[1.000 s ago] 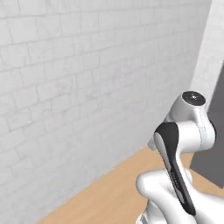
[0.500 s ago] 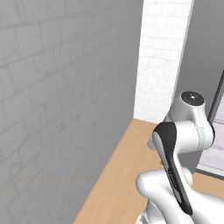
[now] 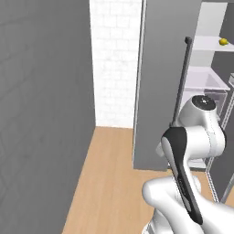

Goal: Place one lemon and one chicken drumstick in each tupperware on the nearby counter, to pack two identical lunches.

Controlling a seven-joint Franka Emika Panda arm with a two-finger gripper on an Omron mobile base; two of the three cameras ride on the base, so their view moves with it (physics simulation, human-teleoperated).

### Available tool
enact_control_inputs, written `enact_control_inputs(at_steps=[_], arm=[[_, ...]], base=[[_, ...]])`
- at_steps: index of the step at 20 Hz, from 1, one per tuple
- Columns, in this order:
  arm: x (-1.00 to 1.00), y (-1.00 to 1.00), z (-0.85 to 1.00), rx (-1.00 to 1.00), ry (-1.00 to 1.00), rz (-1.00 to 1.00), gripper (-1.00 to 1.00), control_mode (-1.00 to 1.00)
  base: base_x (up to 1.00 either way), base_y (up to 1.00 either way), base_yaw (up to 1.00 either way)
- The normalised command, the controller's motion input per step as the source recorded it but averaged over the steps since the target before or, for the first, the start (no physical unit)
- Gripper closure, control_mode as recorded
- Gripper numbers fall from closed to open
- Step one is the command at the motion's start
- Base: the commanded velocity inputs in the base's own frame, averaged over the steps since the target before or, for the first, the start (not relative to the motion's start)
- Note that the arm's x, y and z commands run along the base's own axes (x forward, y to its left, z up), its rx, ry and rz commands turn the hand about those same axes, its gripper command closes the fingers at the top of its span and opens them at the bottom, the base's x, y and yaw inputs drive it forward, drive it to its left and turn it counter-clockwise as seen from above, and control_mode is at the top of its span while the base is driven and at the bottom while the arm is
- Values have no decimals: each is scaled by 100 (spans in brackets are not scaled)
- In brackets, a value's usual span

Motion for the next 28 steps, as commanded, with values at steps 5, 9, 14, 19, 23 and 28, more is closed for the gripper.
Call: enact_control_inputs(at_steps=[5, 9, 14, 19, 23, 28], arm=[[0, 0, 0, 0, 0, 0, -100, 100], [0, 0, 0, 0, 0, 0, -100, 100], [0, 0, 0, 0, 0, 0, -100, 100], [0, 0, 0, 0, 0, 0, -100, 100], [0, 0, 0, 0, 0, 0, -100, 100], [0, 0, 0, 0, 0, 0, -100, 100]], base=[[41, -22, -37], [76, -51, -23], [89, -80, -20], [68, -53, -43], [41, -30, -46], [27, 3, -11]])
